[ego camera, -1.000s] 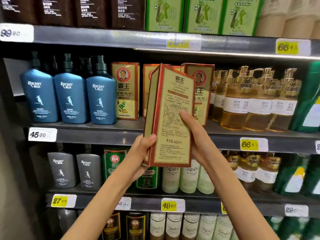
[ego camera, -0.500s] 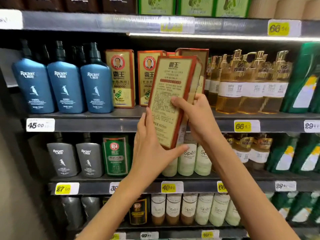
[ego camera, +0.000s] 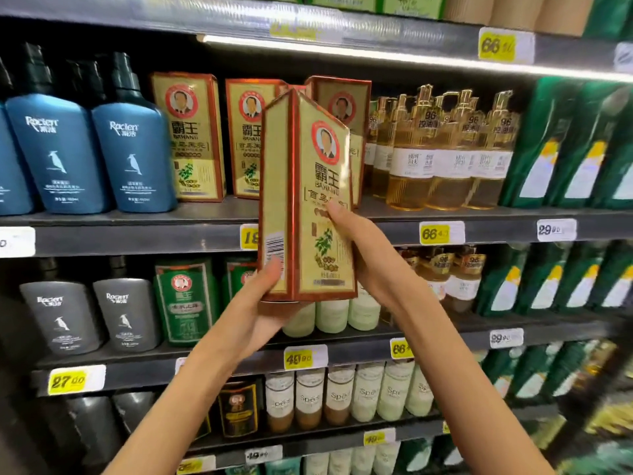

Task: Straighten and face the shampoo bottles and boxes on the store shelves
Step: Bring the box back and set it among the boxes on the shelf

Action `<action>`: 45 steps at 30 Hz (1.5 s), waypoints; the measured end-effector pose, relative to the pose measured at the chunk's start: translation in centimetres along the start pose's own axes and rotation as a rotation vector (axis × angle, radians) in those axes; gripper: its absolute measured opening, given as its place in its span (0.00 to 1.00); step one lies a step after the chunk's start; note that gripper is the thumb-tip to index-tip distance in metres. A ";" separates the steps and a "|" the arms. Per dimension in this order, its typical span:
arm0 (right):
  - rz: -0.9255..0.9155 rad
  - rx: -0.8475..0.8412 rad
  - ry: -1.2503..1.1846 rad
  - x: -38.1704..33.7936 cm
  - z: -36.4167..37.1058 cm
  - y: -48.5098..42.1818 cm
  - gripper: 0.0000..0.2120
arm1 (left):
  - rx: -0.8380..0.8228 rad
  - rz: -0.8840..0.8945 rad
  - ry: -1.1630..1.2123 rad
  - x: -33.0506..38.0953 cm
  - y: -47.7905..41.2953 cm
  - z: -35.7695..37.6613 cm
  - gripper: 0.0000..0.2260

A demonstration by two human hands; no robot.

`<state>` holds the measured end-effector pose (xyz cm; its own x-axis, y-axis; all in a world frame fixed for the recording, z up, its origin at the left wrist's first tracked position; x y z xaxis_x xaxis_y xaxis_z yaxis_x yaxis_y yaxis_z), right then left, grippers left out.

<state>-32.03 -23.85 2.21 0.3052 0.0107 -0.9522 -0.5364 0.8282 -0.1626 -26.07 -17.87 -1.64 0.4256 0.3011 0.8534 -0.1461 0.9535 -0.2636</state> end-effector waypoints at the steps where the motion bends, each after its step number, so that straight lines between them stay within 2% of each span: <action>1: 0.004 0.024 -0.027 0.2 -0.4 -0.1 0.13 | 0.013 -0.018 -0.037 -0.3 -0.1 -0.3 0.32; 3: 0.032 0.075 -0.088 1.0 -1.3 -0.1 0.12 | 0.022 -0.038 -0.178 -0.8 -0.2 -1.0 0.36; 4: 0.053 0.098 -0.107 1.5 -1.7 -0.1 0.12 | 0.017 -0.042 -0.238 -1.0 -0.3 -1.4 0.34; 7: 0.077 0.148 -0.149 3.0 -2.4 0.2 0.11 | 0.065 -0.058 -0.317 -1.7 -0.9 -2.9 0.21; 10: 0.024 0.212 -0.102 2.8 -2.6 0.3 0.15 | 0.297 -0.040 -0.504 -1.7 -2.3 -5.1 0.09; 11: 0.000 0.235 -0.059 2.7 -2.7 0.3 0.17 | 0.335 -0.011 -0.568 -1.5 -2.4 -5.4 0.08; 13: -0.054 0.256 0.019 2.7 -2.8 0.3 0.17 | 0.301 0.059 -0.661 -1.2 -2.0 -4.8 0.17; 15: -0.098 0.244 0.089 2.9 -2.7 0.2 0.16 | 0.243 0.065 -0.617 -1.2 -1.0 -4.5 0.23; 18: -0.117 0.165 0.176 3.5 -2.6 0.2 0.19 | 0.193 0.006 -0.371 -2.0 -0.3 -4.6 0.22; 21: -0.077 0.051 0.330 5.9 -2.4 0.9 0.29 | 0.225 0.019 -0.306 -2.5 0.1 -5.4 0.24; 23: -0.095 0.025 0.372 7.1 -2.5 1.4 0.30 | 0.229 0.036 -0.308 -2.8 0.2 -5.8 0.24; 26: -0.152 0.004 0.361 7.4 -2.7 1.6 0.26 | 0.210 0.079 -0.463 -2.5 -0.1 -6.6 0.24; 30: -0.224 -0.049 0.475 8.3 -2.6 1.9 0.31 | 0.153 0.204 -0.769 -1.6 0.0 -7.1 0.22; 35: -0.233 -0.072 0.540 9.2 -2.6 2.0 0.33 | 0.119 0.271 -0.866 -1.7 0.3 -6.7 0.24; 40: -0.215 -0.066 0.523 7.9 -2.7 2.6 0.26 | 0.095 0.179 -0.860 -1.9 0.8 -6.7 0.24; 45: 0.000 -0.065 0.340 6.4 -1.9 3.3 0.20 | 0.165 0.022 -0.654 0.1 1.5 -5.1 0.14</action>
<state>-33.29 -22.10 -4.89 0.0310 -0.1858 -0.9821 -0.5886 0.7907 -0.1681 -21.65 -16.36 -4.20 -0.1995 0.2015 0.9590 -0.3054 0.9171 -0.2562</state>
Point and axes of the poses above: each hand's wrist, its own y-axis away from the middle knuckle, its own z-axis out of the palm, x = y × z, the point moved 10 cm from there along -y, towards the middle knuckle, and after that the axes turned 12 degrees about x, right-handed, at the moved point
